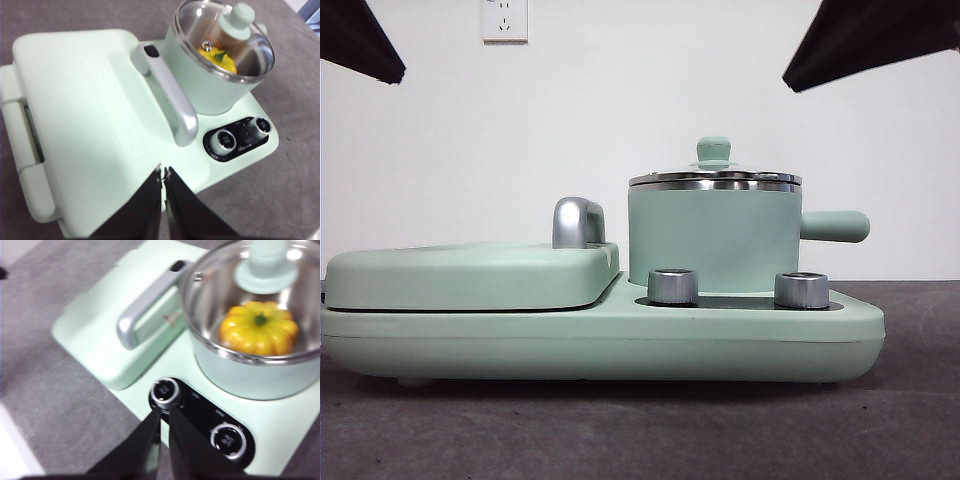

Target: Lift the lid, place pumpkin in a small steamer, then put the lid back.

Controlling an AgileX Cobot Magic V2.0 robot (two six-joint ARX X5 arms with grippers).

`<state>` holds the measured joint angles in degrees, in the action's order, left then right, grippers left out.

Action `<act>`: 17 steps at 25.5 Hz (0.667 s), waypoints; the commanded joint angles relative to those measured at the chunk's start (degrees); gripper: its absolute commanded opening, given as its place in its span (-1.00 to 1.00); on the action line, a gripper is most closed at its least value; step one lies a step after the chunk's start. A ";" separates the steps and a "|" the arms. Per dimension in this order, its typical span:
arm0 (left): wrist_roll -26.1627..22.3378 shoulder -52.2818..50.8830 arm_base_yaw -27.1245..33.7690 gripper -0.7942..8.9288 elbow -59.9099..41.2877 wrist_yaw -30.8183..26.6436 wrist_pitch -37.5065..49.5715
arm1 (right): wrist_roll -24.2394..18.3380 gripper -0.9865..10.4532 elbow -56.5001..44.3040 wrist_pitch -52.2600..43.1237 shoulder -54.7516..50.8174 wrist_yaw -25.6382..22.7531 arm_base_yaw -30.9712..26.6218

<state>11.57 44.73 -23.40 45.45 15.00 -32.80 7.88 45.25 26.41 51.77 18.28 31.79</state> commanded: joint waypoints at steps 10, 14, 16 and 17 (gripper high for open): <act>-0.09 0.00 -0.28 -0.82 0.55 0.26 1.05 | 0.70 -0.79 0.20 -1.14 0.13 0.33 0.33; -4.20 -2.38 0.92 -0.82 -0.02 0.07 -0.46 | 0.70 -0.79 0.20 -1.11 0.13 0.33 0.33; -6.91 -5.40 2.84 -0.82 -2.05 0.04 0.35 | 0.70 -0.79 0.20 -1.11 0.13 0.31 0.33; -8.85 -7.37 4.28 -0.82 -3.80 0.04 1.73 | 0.70 -0.79 0.20 -1.11 0.13 0.33 0.33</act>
<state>6.57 37.98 -19.51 42.26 14.98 -31.70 7.97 45.25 25.89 51.68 18.44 31.81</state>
